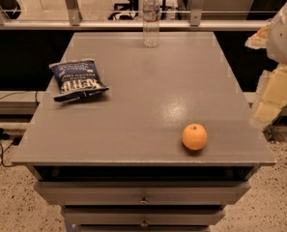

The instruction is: Move water bottle near orange

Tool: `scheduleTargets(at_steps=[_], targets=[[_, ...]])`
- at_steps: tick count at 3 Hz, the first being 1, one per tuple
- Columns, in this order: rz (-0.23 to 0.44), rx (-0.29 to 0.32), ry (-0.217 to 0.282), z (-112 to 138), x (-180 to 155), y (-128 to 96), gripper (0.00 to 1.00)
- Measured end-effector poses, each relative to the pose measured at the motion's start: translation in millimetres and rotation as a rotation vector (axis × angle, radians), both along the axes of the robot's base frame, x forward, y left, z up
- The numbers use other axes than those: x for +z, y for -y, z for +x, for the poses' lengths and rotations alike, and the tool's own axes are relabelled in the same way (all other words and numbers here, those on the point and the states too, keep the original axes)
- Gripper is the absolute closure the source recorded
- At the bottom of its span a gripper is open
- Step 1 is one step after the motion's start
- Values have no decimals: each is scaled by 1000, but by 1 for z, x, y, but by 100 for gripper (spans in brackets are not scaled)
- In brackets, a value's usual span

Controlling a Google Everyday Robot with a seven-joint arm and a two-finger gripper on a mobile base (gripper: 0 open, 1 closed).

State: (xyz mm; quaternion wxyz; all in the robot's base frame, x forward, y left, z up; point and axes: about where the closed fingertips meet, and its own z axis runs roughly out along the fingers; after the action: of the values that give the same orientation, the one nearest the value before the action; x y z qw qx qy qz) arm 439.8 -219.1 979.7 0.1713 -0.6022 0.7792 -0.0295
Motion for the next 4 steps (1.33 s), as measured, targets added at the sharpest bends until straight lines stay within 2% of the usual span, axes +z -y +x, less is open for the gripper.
scheduleTargets(at_steps=[1,2,3,4], targets=[[181,-24,42,45,-11,0,0],[305,-49,103,95,-15,-15,0],[422,-90,162,153,-19,-50,0],[519,-156,235,220,-1,-95,0]])
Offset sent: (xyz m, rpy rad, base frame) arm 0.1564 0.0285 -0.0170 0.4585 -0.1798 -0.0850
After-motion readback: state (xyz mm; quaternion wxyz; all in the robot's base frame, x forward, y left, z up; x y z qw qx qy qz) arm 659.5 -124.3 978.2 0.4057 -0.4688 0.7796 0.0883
